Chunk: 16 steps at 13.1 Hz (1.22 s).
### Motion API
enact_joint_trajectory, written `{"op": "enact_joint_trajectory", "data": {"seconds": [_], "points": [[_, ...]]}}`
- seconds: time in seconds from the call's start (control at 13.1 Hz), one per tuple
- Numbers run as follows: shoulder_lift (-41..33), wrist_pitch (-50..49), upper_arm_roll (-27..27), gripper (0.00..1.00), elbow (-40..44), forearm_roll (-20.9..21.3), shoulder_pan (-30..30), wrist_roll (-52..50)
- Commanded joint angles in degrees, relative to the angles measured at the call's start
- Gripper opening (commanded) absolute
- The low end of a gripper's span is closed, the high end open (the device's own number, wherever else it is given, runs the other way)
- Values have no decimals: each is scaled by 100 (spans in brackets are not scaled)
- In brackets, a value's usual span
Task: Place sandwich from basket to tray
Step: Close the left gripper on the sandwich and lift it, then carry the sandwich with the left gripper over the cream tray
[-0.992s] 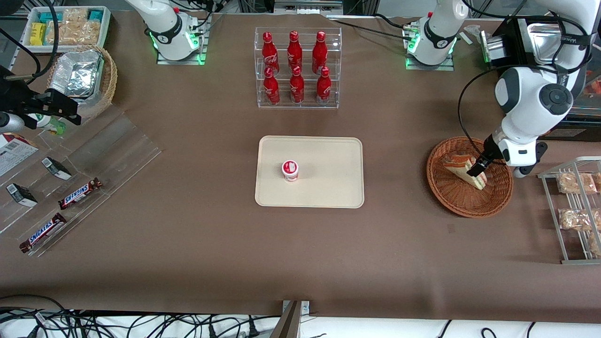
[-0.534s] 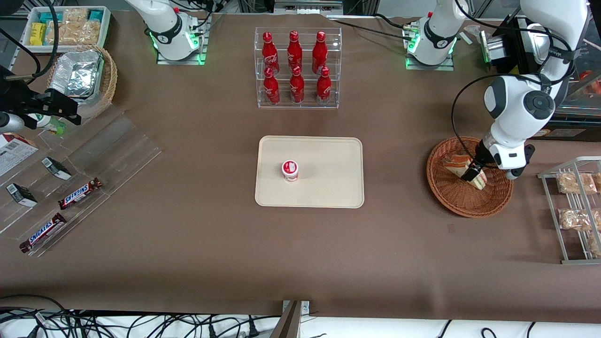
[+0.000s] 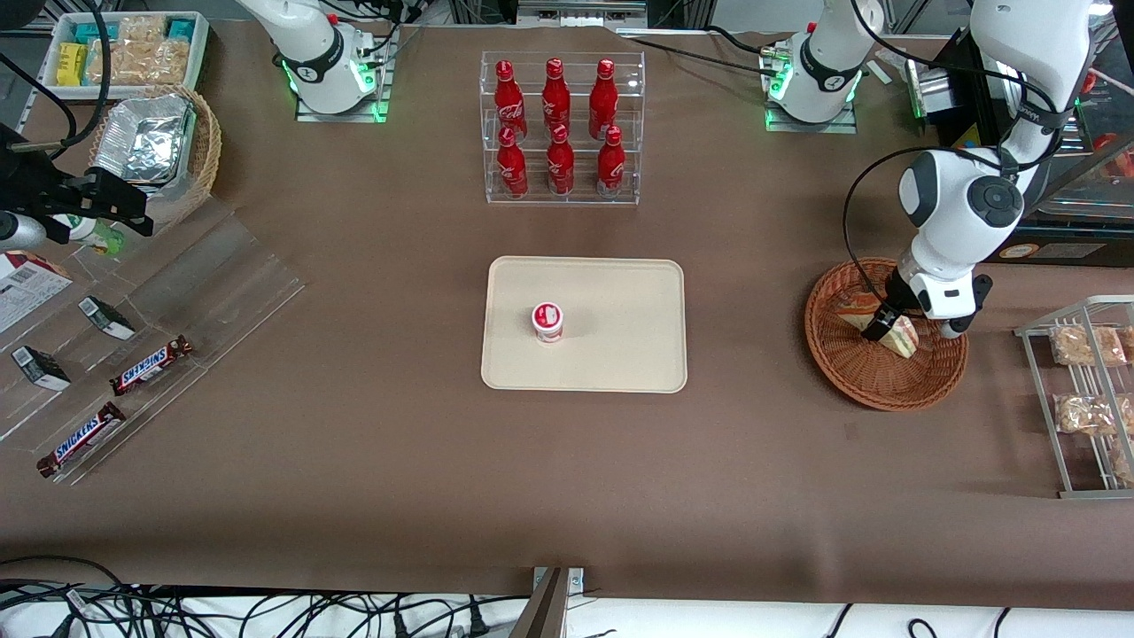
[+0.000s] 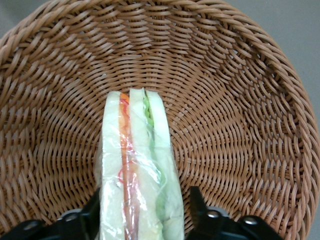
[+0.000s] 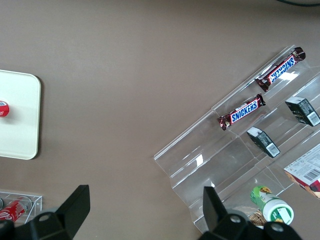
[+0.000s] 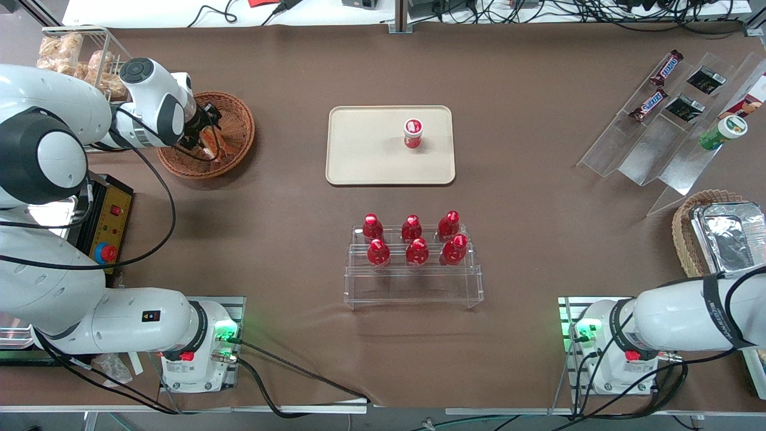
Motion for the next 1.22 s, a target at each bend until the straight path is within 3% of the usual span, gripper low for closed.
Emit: {"op": "enact_joint_trajectory", "data": {"seconds": [0.0, 0.46, 0.92, 1.15], "points": [[-43, -73, -26, 19, -38, 118, -4, -41], [-771, -1477, -87, 11, 312, 118, -47, 99], [-904, -4526, -544, 12, 2569, 48, -65, 398], [-887, -5311, -885, 12, 3387, 21, -74, 609]]}}
